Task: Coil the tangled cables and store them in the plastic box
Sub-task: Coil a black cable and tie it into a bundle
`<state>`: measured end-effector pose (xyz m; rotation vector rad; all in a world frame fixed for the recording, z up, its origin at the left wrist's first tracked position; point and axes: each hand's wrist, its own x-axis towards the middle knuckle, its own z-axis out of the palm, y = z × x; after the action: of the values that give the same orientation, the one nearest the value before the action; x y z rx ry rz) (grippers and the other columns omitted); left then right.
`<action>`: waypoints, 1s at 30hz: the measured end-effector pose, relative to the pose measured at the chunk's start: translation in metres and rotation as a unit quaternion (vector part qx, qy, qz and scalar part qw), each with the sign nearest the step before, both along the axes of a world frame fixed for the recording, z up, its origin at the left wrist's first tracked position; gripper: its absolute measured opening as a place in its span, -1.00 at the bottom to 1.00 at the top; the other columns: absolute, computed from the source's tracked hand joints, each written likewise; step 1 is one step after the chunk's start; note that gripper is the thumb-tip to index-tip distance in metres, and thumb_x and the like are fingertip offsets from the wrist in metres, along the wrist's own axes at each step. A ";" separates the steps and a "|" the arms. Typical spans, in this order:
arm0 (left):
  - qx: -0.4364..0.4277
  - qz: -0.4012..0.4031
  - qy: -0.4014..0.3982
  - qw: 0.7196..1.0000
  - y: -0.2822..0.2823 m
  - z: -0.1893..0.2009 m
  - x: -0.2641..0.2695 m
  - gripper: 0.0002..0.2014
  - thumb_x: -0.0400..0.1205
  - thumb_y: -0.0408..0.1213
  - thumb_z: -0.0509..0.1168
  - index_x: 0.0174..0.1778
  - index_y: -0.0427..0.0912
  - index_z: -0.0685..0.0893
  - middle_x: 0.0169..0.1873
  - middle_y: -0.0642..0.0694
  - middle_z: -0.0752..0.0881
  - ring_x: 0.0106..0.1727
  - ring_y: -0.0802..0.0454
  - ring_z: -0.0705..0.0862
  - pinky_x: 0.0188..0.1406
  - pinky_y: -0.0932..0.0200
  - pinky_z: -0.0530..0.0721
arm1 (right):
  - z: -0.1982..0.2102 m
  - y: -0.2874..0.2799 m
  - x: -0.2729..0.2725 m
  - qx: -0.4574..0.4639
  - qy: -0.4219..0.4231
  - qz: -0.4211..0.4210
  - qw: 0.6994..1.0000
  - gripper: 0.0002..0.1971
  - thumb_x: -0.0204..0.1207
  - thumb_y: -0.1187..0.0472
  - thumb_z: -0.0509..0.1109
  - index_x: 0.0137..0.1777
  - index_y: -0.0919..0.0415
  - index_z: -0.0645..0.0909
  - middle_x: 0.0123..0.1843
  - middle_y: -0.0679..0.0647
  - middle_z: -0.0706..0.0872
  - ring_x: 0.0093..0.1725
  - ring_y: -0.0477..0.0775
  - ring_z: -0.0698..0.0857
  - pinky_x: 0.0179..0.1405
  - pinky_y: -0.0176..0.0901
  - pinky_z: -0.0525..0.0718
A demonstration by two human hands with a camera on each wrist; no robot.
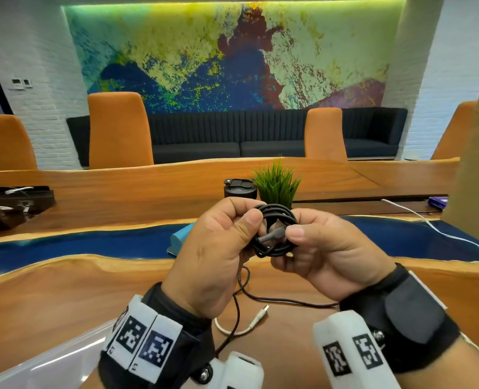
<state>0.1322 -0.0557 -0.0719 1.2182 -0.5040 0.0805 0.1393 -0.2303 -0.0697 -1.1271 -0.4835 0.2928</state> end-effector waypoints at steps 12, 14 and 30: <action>0.114 0.078 -0.071 0.988 0.002 0.004 -0.004 -0.75 0.63 -0.10 0.28 0.15 -0.11 0.67 -0.27 -0.01 0.73 -0.10 -0.01 0.73 0.08 -0.07 0.74 | -0.002 0.000 -0.001 -0.028 0.050 -0.004 0.998 -0.47 0.02 0.08 0.75 0.00 0.29 0.76 -0.03 0.22 0.77 -0.03 0.15 0.71 -0.13 0.01 0.66; 0.136 0.074 -0.066 0.986 0.006 0.007 -0.004 -0.75 0.63 -0.06 0.34 0.16 -0.07 0.66 -0.19 -0.04 0.76 -0.04 -0.02 0.75 0.08 -0.06 0.76 | 0.004 -0.001 -0.004 -0.080 0.015 -0.057 0.995 -0.63 0.11 0.09 0.72 -0.08 0.20 0.81 -0.05 0.19 0.80 -0.03 0.11 0.73 -0.11 -0.03 0.66; 0.109 -0.033 0.007 0.994 0.026 0.008 0.008 -0.63 0.47 -0.42 0.52 0.16 -0.24 0.60 -0.13 -0.21 0.83 -0.11 -0.02 0.81 -0.11 0.14 0.71 | 0.004 0.014 -0.007 -0.007 0.124 -0.077 0.989 -0.88 0.39 0.28 0.41 -0.17 0.23 0.79 -0.29 0.08 0.65 -0.51 -0.15 0.40 -0.61 -0.37 0.33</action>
<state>0.1398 -0.0296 -0.0644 1.4125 -0.5503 -0.0403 0.1326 -0.2160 -0.0661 -1.1175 -0.1735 0.2963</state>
